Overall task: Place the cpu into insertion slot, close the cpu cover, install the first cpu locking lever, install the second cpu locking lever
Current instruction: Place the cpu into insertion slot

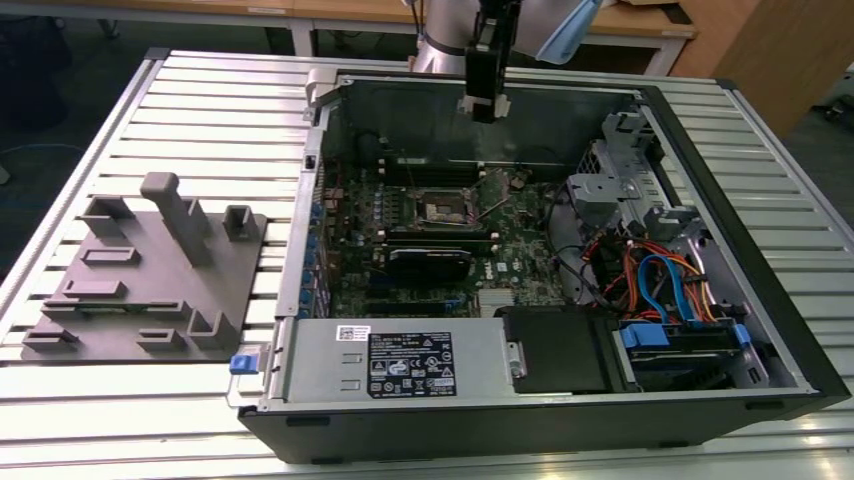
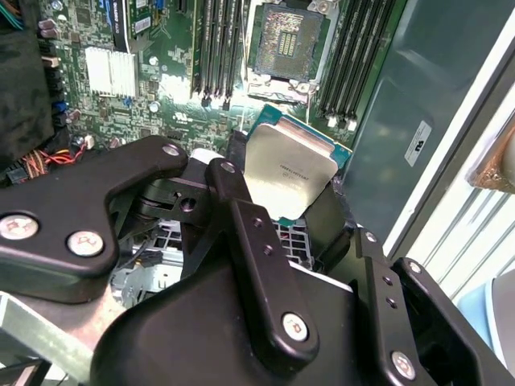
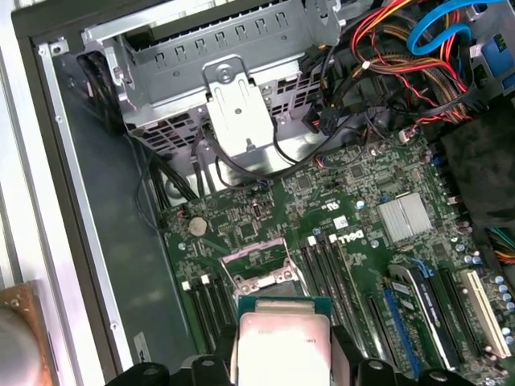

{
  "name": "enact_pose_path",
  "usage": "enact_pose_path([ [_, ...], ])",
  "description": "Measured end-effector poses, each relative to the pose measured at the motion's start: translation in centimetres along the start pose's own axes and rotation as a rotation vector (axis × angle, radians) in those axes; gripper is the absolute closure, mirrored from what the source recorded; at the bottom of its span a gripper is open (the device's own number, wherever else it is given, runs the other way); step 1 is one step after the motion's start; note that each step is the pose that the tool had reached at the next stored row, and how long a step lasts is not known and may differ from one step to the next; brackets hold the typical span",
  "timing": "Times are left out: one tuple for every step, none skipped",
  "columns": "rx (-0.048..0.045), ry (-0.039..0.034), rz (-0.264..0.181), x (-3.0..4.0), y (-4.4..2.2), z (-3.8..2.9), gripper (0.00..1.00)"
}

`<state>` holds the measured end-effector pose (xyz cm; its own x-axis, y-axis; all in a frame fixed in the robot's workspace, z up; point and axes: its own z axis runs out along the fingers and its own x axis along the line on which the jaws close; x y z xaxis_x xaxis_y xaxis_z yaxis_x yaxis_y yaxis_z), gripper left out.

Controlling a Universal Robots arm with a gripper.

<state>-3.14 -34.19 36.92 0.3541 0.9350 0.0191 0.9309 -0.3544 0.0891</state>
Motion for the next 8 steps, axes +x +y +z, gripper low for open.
enact_pose_path([
  [-0.0001,-0.0006,0.006,0.00,0.00,0.00,0.46],
  [-0.0002,-0.0012,0.013,0.00,0.00,0.00,0.46],
  [-0.0004,-0.0020,0.022,0.00,0.00,0.01,0.46],
  [-0.0006,-0.0028,0.032,0.00,0.00,0.01,0.46],
  [-0.0008,-0.0037,0.041,0.00,0.00,0.02,0.46],
  [-0.0010,-0.0049,0.054,0.00,0.00,0.02,0.46],
  [-0.0013,-0.0061,0.069,0.00,0.00,0.03,0.46],
  [-0.0016,-0.0075,0.084,0.00,0.00,0.03,0.46],
])
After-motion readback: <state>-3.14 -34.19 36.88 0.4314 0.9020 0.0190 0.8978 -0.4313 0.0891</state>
